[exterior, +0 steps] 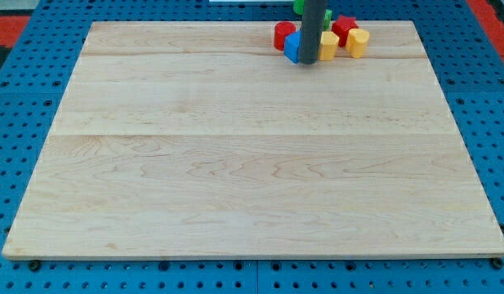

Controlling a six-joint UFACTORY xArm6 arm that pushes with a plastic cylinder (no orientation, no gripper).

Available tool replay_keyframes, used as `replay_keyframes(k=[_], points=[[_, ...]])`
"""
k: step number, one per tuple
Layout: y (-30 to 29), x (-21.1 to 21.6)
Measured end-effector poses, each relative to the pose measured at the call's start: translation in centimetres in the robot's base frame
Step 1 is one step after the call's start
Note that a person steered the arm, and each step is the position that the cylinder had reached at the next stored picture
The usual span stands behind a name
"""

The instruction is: Nudge blue triangle right a bit

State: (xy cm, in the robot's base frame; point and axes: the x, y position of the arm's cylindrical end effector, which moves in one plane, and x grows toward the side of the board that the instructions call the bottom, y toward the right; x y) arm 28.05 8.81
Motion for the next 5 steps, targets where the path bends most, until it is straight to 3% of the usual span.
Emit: replay_keyframes(k=[1,2,3,5], points=[[0.7,-1.3],[1.4,1.5],[-3.9,3.2],[-6.6,-2.2]])
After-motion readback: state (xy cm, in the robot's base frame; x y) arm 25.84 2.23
